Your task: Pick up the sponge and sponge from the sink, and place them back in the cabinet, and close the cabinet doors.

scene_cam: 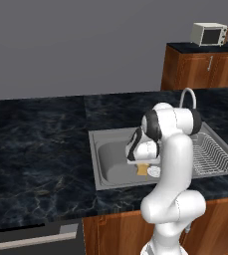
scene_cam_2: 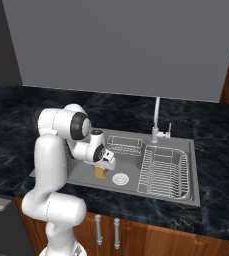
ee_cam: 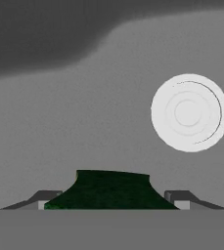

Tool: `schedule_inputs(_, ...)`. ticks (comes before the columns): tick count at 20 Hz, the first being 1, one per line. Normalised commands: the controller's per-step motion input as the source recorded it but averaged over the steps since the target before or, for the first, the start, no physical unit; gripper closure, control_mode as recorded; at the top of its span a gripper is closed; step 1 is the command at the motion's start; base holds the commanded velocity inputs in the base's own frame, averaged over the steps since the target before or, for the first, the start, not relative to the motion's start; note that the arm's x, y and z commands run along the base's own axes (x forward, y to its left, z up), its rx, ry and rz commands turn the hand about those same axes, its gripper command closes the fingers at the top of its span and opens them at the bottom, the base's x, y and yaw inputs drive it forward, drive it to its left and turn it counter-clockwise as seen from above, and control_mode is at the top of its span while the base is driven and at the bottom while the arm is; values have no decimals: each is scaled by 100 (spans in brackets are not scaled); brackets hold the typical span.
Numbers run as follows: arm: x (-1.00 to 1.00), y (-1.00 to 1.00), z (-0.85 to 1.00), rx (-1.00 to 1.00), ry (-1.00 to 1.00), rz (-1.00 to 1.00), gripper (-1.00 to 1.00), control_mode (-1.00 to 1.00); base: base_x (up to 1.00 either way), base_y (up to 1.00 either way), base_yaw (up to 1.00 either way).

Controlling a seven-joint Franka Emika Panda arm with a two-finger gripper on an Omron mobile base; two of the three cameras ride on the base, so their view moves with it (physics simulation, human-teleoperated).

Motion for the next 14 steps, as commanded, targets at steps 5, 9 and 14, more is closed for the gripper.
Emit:
schedule_inputs(5, 0, 0, 85, 0, 0, 0, 100, -100, 0, 0, 0)
schedule_inputs(9, 0, 0, 86, 0, 0, 0, 100, -100, 0, 0, 0)
schedule_inputs(14, 0, 0, 70, 0, 0, 0, 100, -100, 0, 0, 0)
